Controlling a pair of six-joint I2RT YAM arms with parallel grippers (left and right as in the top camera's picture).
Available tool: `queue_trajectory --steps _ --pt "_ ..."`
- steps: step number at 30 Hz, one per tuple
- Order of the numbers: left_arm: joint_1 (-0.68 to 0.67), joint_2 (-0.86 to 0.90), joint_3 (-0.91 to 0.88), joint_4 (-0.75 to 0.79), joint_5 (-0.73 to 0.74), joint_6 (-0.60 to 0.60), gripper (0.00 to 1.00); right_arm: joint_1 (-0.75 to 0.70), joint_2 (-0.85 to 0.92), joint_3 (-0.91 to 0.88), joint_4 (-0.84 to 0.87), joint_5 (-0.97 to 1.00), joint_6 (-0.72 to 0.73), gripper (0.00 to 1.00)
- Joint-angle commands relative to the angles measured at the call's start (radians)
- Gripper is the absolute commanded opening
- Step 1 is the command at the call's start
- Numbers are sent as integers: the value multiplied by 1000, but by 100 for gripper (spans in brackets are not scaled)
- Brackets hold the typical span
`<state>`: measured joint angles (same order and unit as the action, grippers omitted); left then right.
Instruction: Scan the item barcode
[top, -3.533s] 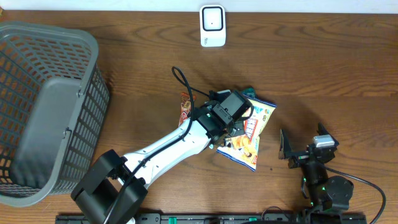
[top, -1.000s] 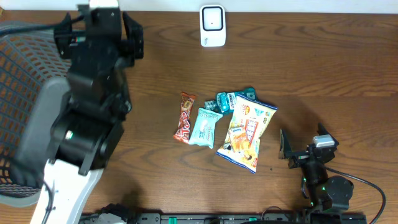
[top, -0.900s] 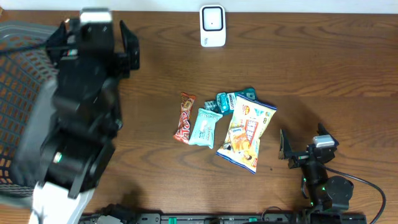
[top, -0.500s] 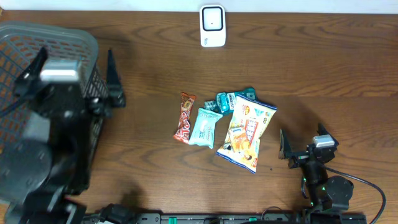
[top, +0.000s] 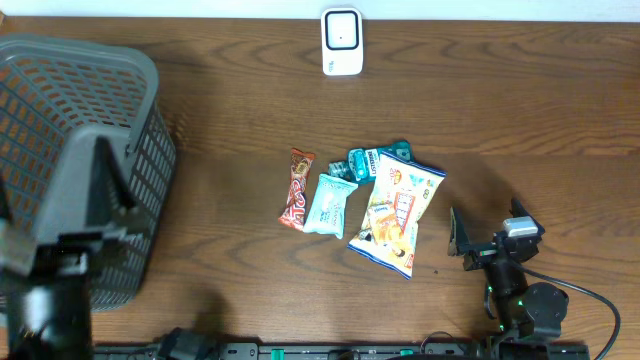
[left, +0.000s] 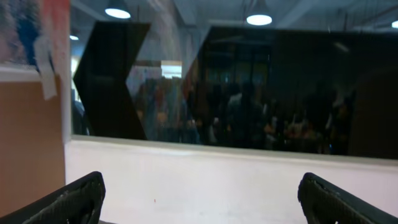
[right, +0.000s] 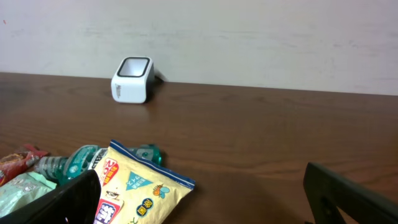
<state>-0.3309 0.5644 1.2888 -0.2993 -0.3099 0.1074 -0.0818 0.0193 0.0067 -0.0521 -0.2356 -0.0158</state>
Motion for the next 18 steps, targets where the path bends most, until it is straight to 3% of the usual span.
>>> queue_trajectory --steps 1,8,13,18 --pt "24 -61 -4 -6 67 -12 99 -3 -2 -1 -4 -3 -15 99" --pt "96 -256 -4 -79 325 -16 99 -3 -2 -1 -4 -3 -15 99" --pt "187 -370 -5 -105 390 -19 99 -3 -2 -1 -4 -3 -15 99" --pt "298 -444 -5 -140 457 -96 99 -3 -2 -1 -4 -3 -15 99"
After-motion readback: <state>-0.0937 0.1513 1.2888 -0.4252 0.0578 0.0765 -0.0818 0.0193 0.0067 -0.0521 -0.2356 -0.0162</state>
